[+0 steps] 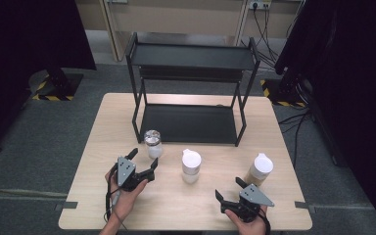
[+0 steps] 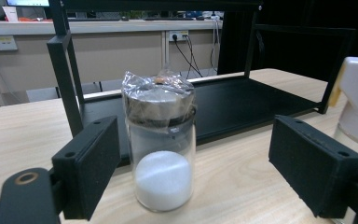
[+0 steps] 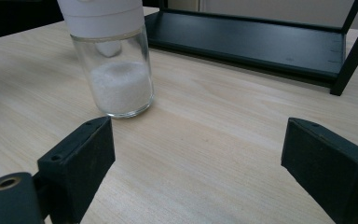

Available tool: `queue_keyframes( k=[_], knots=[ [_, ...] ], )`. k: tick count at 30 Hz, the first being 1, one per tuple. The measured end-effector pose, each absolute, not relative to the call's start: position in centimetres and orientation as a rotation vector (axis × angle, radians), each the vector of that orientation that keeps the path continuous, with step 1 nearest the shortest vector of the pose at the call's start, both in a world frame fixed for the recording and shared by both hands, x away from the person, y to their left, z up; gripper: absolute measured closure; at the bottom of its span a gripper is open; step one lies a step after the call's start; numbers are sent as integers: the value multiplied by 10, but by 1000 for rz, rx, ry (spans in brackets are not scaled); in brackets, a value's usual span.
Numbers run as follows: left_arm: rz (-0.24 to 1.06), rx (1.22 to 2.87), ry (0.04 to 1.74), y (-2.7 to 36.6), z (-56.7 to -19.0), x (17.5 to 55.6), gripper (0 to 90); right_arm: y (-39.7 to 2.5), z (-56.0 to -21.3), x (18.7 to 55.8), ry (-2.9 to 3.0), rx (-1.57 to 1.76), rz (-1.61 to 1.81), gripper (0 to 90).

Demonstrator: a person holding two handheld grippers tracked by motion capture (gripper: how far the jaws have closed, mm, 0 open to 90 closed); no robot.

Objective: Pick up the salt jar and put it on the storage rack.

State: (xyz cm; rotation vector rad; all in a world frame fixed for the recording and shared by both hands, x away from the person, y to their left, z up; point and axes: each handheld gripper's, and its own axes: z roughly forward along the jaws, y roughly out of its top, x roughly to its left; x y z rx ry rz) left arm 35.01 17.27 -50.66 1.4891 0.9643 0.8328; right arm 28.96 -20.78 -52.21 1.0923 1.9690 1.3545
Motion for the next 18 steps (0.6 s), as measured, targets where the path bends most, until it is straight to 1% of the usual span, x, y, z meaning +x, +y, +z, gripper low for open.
queue_keyframes(
  k=[18],
  knots=[
    [856, 1512, 990, 165, -501, 385, 180, -207, -522, 289, 1974, 1089, 1352, 98]
  ],
)
